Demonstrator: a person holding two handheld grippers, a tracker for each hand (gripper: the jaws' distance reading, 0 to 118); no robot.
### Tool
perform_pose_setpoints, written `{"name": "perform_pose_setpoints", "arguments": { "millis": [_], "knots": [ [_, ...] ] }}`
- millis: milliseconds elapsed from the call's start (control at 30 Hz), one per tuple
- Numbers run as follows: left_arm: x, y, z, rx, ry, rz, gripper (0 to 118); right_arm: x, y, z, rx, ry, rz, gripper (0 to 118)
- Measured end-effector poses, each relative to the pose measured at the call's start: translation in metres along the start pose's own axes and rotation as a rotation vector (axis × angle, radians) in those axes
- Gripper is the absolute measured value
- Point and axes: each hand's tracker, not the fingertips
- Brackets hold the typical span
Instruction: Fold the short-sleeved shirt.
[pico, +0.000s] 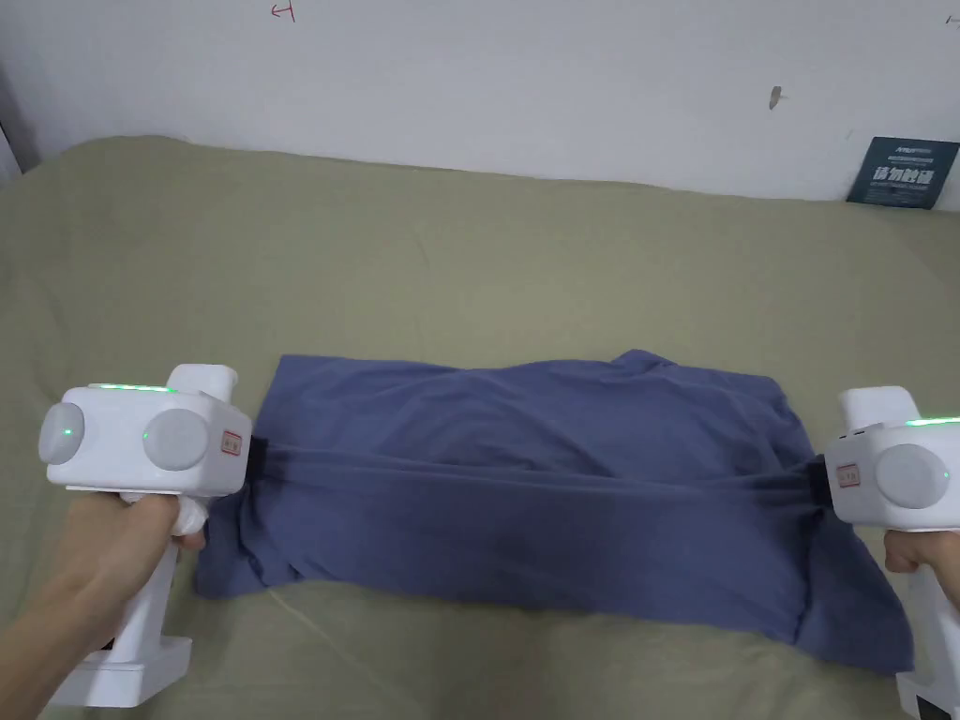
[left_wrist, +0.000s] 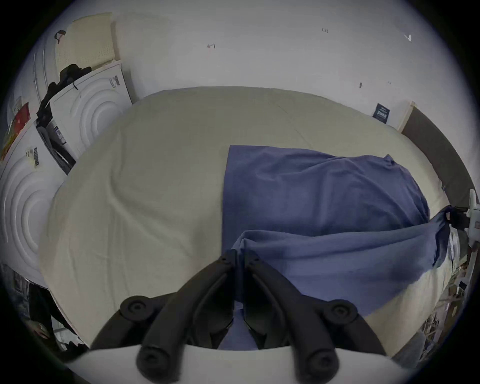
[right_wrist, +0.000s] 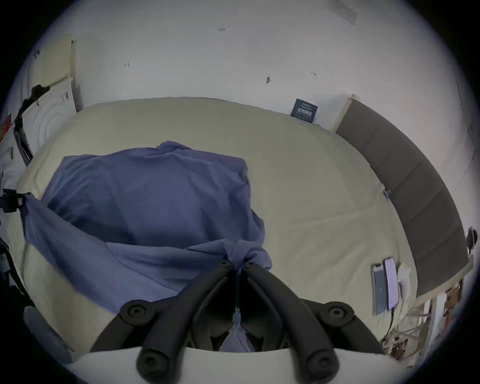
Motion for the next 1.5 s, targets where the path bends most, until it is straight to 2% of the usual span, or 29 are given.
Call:
{"name": "perform_pose_setpoints", "arguments": {
  "millis": [67,233,267,300,333,367,400,433,500,567,600,633,667,700,733,800,933,967,1000,1033,1067,1133,1200,1267,1367,1400,1433,1467,1500],
  "knots": [
    [0.002,0.003,-0.013,-0.017,-0.003,-0.003,6,-0.007,0.002,-0.018,-0.02,-0.018,0.015,3],
    [0.007,0.0,-0.022,-0.05,0.006,-0.019,6,-0.007,-0.005,-0.037,-0.042,-0.001,-0.02,5],
    [0.007,-0.001,-0.019,-0.05,0.007,-0.027,6,-0.005,-0.006,-0.035,-0.043,0.004,-0.027,11],
    [0.006,-0.002,-0.016,-0.044,0.006,-0.02,13,-0.003,-0.009,-0.031,-0.035,0.018,-0.038,33],
    [0.003,-0.002,-0.013,-0.033,-0.013,-0.005,54,-0.001,-0.012,-0.025,-0.022,0.021,-0.06,89],
    [-0.001,-0.003,-0.01,-0.03,-0.013,-0.002,100,0.001,-0.015,-0.012,-0.025,0.018,-0.07,118],
    [-0.004,-0.003,-0.007,-0.036,-0.008,0.005,118,0.005,-0.02,-0.004,-0.023,0.036,-0.08,114],
    [-0.004,-0.007,0.004,-0.017,0.003,0.024,114,0.009,-0.022,0.011,0.058,0.037,-0.107,108],
    [-0.007,-0.007,0.027,0.016,-0.005,0.036,107,0.015,-0.031,0.027,0.031,0.045,-0.108,110],
    [-0.01,-0.019,0.042,0.021,-0.006,0.026,102,0.022,-0.045,0.048,0.056,0.068,-0.132,100],
    [-0.008,-0.025,0.051,0.027,-0.008,0.014,88,0.024,-0.052,0.057,0.064,0.064,-0.137,83],
    [-0.007,-0.031,0.06,0.032,-0.001,0.0,47,0.023,-0.064,0.063,0.071,0.058,-0.14,41],
    [-0.006,-0.041,0.061,0.033,-0.007,-0.028,0,0.026,-0.072,0.071,0.089,0.053,-0.152,8],
    [-0.005,-0.046,0.065,0.029,-0.011,-0.04,0,0.029,-0.08,0.076,0.115,0.051,-0.173,2],
    [-0.004,-0.05,0.073,0.034,-0.013,-0.037,0,0.033,-0.087,0.081,0.116,0.054,-0.184,1],
    [-0.013,-0.057,0.055,0.0,-0.066,-0.023,0,0.036,-0.1,0.084,0.097,0.117,-0.222,1],
    [-0.012,-0.067,0.045,-0.006,-0.052,0.015,1,0.034,-0.118,0.089,0.082,0.087,-0.189,0],
    [-0.012,-0.068,0.041,-0.02,-0.061,0.036,13,0.034,-0.121,0.088,0.075,0.089,-0.186,0],
    [-0.011,-0.069,0.036,-0.028,-0.057,0.042,46,0.033,-0.123,0.087,0.068,0.093,-0.19,0],
    [-0.009,-0.07,0.026,-0.054,-0.055,0.03,107,0.039,-0.125,0.076,0.047,0.116,-0.203,0],
    [-0.006,-0.073,0.023,-0.073,-0.042,0.023,118,0.04,-0.126,0.071,0.041,0.118,-0.204,0],
    [0.008,-0.076,0.028,-0.051,-0.007,0.015,110,0.041,-0.126,0.063,0.031,0.122,-0.2,0],
    [0.011,-0.076,0.014,-0.069,0.011,0.015,109,0.032,-0.129,0.065,0.035,0.107,-0.185,0],
    [0.008,-0.076,0.002,-0.095,0.021,0.001,92,0.033,-0.128,0.061,0.031,0.108,-0.188,0],
    [0.007,-0.081,-0.005,-0.091,-0.01,-0.023,26,0.03,-0.129,0.062,0.028,0.102,-0.183,0],
    [0.005,-0.079,-0.002,-0.085,-0.087,-0.029,9,0.031,-0.128,0.061,0.029,0.096,-0.173,1],
    [0.005,-0.078,-0.001,-0.09,-0.067,-0.028,9,0.03,-0.128,0.063,0.035,0.091,-0.162,14],
    [0.017,-0.077,0.004,-0.091,-0.034,-0.05,9,0.031,-0.128,0.063,0.043,0.084,-0.157,49],
    [0.017,-0.077,0.004,-0.093,-0.042,-0.07,9,0.03,-0.127,0.061,0.042,0.082,-0.159,95]
  ]
}}
